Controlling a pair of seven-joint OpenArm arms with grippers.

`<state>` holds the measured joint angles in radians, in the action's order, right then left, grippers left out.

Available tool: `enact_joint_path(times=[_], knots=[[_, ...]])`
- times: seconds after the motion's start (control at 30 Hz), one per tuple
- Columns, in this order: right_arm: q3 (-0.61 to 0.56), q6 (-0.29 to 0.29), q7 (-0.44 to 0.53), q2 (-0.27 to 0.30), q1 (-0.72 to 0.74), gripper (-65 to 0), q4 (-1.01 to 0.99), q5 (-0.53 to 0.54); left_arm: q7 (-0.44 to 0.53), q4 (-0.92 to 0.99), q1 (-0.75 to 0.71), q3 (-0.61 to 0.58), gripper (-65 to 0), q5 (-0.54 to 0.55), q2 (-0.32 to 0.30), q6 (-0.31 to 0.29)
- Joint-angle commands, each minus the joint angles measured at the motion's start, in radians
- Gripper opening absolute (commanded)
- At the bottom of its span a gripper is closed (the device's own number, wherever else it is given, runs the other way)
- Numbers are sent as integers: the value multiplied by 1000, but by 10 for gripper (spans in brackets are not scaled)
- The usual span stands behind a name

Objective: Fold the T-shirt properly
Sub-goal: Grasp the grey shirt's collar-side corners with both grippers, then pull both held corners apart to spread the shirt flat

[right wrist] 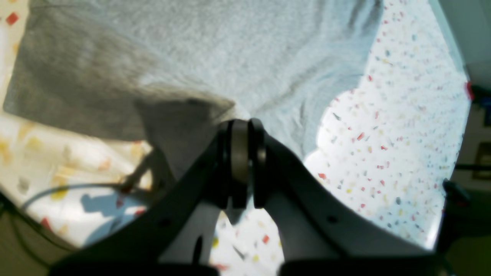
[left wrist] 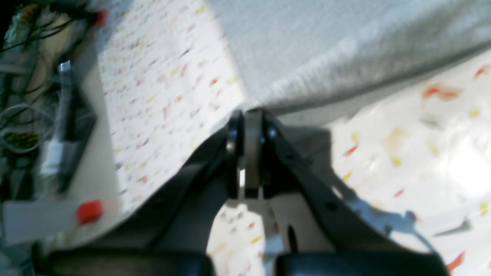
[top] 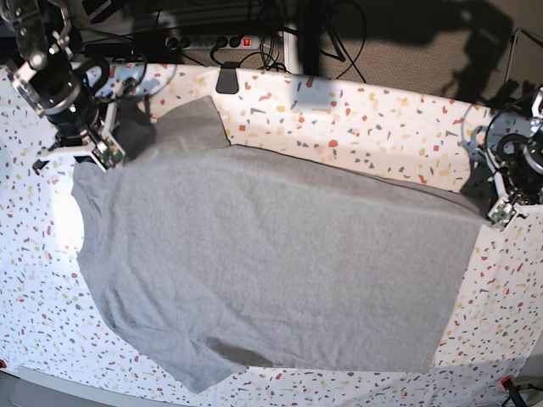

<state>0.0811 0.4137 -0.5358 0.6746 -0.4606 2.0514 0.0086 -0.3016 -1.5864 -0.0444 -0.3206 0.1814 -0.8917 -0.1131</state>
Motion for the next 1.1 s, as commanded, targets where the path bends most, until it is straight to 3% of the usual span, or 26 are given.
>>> enact_joint_path(times=[0.0,0.2,0.37,0.6,0.83,1.07], knots=[[-10,-10,15,5,35,-650,-11,-5,19,16,33,13,-650,-5,1,1],[-63,-10,24,-42,208,-650,-169,-12,38,182,149,13,-650,-10,108,-24],[-63,28,48,-46,294,-650,-240,2,78,293,218,13,-650,-26,158,-94],[-63,28,108,-51,370,-650,-354,17,117,374,262,13,-650,-166,229,-99],[-63,59,135,-51,433,-650,-443,26,147,381,269,13,-650,-246,257,-100],[-65,59,135,-51,449,-650,-459,26,145,383,308,13,-650,-245,257,-98]])
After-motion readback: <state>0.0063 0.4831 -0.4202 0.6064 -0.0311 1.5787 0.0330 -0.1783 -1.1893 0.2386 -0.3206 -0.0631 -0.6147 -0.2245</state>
